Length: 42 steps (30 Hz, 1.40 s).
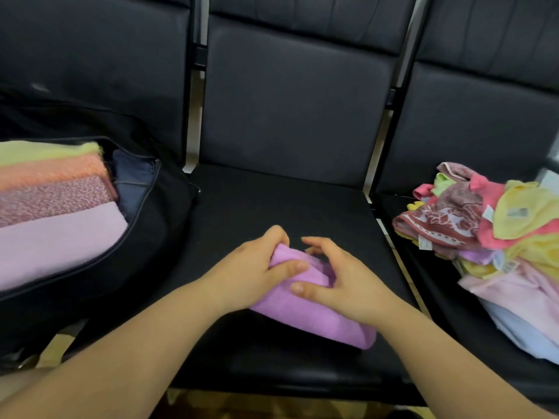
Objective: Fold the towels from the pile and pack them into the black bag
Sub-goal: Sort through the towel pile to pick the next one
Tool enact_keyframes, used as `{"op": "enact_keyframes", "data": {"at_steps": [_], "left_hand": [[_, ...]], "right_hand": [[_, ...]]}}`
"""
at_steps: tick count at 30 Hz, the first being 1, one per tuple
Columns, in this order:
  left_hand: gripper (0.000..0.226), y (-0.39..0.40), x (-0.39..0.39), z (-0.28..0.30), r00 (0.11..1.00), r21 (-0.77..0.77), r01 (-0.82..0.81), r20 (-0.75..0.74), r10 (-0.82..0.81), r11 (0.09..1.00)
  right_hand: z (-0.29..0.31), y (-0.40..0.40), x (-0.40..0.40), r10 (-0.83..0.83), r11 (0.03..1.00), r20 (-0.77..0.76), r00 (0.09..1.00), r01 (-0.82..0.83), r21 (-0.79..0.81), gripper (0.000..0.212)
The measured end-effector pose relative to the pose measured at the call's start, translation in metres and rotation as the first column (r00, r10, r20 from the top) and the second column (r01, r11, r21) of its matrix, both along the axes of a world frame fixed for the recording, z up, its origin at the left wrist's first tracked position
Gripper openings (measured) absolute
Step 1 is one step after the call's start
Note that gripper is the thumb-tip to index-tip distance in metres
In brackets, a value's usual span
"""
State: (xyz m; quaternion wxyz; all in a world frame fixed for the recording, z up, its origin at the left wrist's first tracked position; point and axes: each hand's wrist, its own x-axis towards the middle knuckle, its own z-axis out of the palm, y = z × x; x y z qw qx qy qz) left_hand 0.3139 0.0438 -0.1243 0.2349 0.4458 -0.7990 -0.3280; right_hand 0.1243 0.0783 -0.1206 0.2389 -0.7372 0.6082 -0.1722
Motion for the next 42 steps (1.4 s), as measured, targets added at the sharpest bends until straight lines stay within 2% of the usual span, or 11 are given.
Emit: {"op": "enact_keyframes", "data": {"at_steps": [3,8,12,16,22,24,26,31,34,38,42], "left_hand": [[0.024,0.003,0.016,0.016,0.998,-0.09,-0.052,-0.044,0.048,0.995],[0.031,-0.011,0.067,0.034,0.949,-0.146,-0.303,-0.139,0.283,0.942],[0.032,-0.01,0.111,0.046,0.902,-0.157,-0.398,-0.245,0.355,0.904],[0.031,-0.005,0.155,0.054,0.817,-0.117,-0.529,-0.338,0.467,0.841],[0.027,-0.011,0.208,0.05,0.575,0.155,-0.72,-0.41,0.708,0.676],[0.031,-0.015,0.227,0.046,0.473,0.337,-0.709,-0.423,0.773,0.619],[0.041,-0.018,0.242,0.04,0.432,0.434,-0.678,-0.418,0.799,0.593],[0.038,-0.02,0.25,0.03,0.488,0.386,-0.692,-0.373,0.789,0.61],[0.023,-0.02,0.249,0.032,0.57,0.269,-0.65,-0.445,0.69,0.711],[0.016,-0.019,0.247,0.04,0.662,0.141,-0.541,-0.536,0.524,0.829],[0.015,-0.024,0.249,0.044,0.613,0.14,-0.611,-0.539,0.578,0.779]], "right_hand": [[0.002,-0.005,0.019,0.04,0.999,0.018,0.999,-0.04,-0.033,0.068],[0.018,-0.024,0.051,0.1,0.995,-0.002,0.995,-0.1,0.001,0.033],[0.048,-0.048,0.084,0.172,0.961,0.08,0.982,-0.185,0.204,0.044],[0.073,-0.069,0.12,0.247,0.926,0.154,0.957,-0.28,0.252,0.056],[0.079,-0.098,0.184,0.313,0.926,0.076,0.947,-0.322,0.195,0.03],[0.077,-0.107,0.204,0.328,0.926,0.042,0.944,-0.33,0.183,0.024],[0.075,-0.113,0.221,0.353,0.918,0.012,0.936,-0.349,0.191,0.025],[0.068,-0.127,0.248,0.452,0.874,-0.148,0.88,-0.404,0.268,0.037],[0.072,-0.133,0.257,0.489,0.847,-0.173,0.855,-0.417,0.331,0.069],[0.076,-0.139,0.271,0.513,0.767,0.039,0.858,-0.478,0.429,0.073],[0.08,-0.138,0.276,0.507,0.724,0.144,0.85,-0.51,0.464,0.056]]}}
